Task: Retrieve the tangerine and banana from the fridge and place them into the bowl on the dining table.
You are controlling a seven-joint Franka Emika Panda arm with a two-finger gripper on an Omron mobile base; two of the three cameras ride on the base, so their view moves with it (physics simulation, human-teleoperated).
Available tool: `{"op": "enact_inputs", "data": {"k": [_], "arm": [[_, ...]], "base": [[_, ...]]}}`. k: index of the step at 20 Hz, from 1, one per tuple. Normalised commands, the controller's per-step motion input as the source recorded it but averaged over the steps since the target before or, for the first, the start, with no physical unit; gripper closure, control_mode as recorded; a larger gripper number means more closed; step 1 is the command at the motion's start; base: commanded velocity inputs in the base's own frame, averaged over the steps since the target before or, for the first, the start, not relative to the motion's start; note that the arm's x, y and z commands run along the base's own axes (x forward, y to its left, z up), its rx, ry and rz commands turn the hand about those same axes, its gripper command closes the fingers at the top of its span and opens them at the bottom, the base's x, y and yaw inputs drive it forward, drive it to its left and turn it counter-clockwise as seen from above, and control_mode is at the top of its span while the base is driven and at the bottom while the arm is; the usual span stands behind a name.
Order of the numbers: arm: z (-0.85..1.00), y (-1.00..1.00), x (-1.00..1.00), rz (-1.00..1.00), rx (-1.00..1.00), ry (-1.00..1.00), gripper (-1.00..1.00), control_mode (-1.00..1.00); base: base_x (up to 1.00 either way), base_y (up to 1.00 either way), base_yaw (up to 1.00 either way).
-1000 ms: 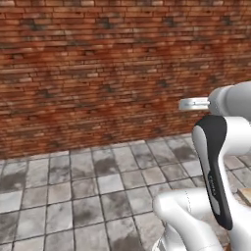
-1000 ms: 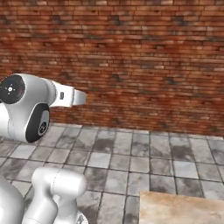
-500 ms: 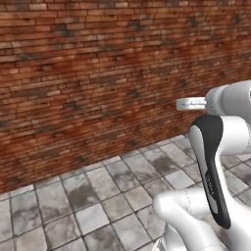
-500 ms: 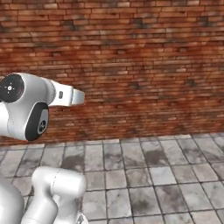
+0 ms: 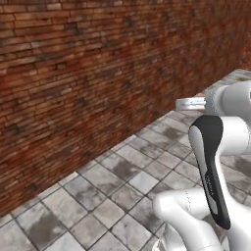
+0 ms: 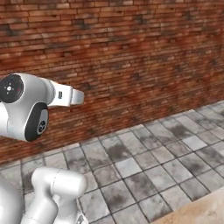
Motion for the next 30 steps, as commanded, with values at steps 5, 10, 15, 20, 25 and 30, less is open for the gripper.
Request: {"op": "enact_inputs", "data": {"k": [5,10,15,20,25,30], "arm": [[0.00,0.00,0.00,0.00,0.00,0.00,1.00,1.00],[0.00,0.00,0.00,0.00,0.00,0.00,1.00,1.00],[0.00,0.00,0.00,0.00,0.00,0.00,1.00,1.00],[0.00,0.00,0.00,0.00,0.00,0.00,1.00,1.00],[0.00,0.00,0.00,0.00,0.00,0.00,1.00,1.00],[0.00,0.00,0.00,0.00,0.00,0.00,1.00,1.00]], "base": [[0.42,0.00,-0.62],[0.52,0.00,-0.64],[0.69,0.02,-0.66],[0.73,0.16,-0.65],[0.72,0.36,-0.64],[0.68,0.62,-0.63]]}}
